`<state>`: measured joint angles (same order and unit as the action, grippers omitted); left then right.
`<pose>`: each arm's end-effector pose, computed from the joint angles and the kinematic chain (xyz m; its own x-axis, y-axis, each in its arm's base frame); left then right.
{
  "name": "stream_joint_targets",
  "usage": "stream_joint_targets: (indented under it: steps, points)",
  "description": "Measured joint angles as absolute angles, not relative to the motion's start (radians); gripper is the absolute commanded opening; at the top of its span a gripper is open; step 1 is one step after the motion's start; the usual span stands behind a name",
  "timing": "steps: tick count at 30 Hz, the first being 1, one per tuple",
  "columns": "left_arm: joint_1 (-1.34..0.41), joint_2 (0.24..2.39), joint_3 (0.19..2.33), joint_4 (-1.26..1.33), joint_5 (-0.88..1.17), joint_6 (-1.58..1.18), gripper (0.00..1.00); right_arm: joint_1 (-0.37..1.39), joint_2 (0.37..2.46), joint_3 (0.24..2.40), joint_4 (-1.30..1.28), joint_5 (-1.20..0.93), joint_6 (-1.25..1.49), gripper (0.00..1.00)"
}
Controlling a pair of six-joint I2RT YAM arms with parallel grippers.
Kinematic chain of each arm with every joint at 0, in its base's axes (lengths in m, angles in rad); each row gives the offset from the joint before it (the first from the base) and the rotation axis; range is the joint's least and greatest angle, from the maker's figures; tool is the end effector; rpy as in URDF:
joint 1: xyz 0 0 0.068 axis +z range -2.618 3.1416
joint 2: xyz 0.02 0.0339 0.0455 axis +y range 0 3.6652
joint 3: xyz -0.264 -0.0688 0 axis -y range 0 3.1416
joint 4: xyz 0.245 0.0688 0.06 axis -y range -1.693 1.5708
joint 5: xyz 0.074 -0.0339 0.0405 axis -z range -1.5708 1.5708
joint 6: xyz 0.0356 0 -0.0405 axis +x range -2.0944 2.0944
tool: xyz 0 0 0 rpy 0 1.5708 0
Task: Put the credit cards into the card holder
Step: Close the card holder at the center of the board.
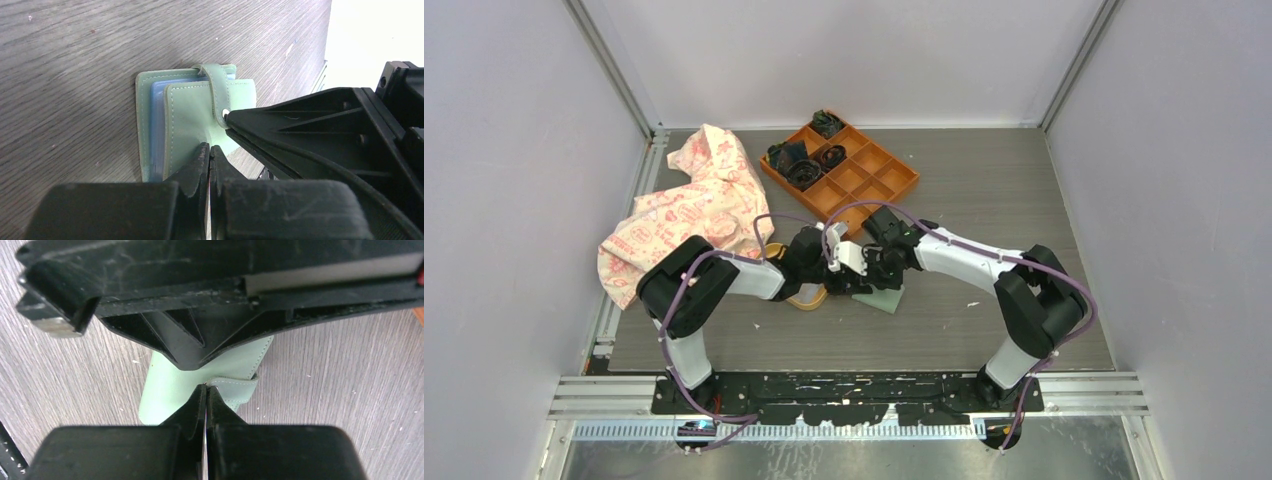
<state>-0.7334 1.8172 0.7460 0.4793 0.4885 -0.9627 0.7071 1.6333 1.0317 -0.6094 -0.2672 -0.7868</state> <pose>0.2428 -0.2413 0.1244 -0.9594 -0.1111 -0.2592 0.1628 0.5324 -0.8307 0.2300 0.2089 0.1864 -0.0087 -0.9058 -0.4236 -0.9962 0.0446 -0.0748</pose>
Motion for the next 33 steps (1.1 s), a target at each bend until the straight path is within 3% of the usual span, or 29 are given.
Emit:
stream_joint_targets:
  steps: [29, 31, 33]
  points:
    - [-0.732, 1.822, 0.665, 0.640, 0.514, -1.016, 0.00, 0.831, 1.617, 0.963, -0.557, -0.075, -0.861, 0.01]
    - [-0.731, 1.822, 0.663, 0.642, 0.517, -1.016, 0.00, 0.831, 1.618, 0.966, -0.559, -0.076, -0.857, 0.05]
    - [-0.729, 1.821, 0.660, 0.643, 0.517, -1.015, 0.00, 0.830, 1.617, 0.972, -0.562, -0.076, -0.850, 0.19]
